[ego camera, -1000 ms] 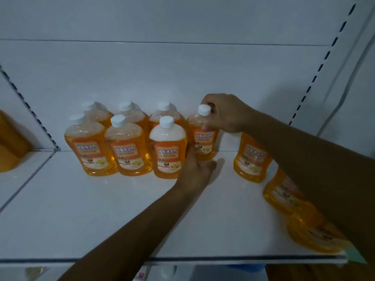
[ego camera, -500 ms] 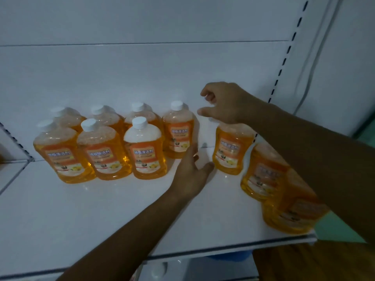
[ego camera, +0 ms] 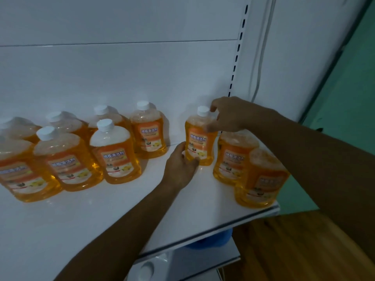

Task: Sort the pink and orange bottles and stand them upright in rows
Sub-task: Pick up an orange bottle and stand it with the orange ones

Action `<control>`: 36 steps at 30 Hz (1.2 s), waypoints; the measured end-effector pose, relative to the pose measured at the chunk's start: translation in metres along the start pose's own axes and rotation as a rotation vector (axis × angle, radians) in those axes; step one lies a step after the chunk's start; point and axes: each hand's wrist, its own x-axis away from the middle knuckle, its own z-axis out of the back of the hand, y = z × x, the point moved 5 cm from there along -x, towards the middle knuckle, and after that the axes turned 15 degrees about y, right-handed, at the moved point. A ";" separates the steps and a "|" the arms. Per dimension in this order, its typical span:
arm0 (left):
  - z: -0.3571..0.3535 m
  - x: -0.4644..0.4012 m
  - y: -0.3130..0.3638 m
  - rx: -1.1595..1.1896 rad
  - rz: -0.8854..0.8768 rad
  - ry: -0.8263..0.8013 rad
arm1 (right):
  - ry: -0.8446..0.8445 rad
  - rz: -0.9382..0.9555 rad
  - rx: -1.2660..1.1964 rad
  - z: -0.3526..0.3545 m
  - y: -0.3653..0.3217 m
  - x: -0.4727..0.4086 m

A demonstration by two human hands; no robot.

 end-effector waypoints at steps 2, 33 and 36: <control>0.001 0.000 0.000 0.016 -0.010 -0.038 | -0.017 -0.001 0.029 -0.003 -0.004 -0.006; 0.097 0.051 0.009 0.077 -0.007 0.263 | -0.059 0.403 -0.196 -0.027 -0.107 -0.026; 0.089 0.053 0.006 0.003 0.019 0.256 | -0.082 0.371 -0.166 -0.028 -0.099 -0.021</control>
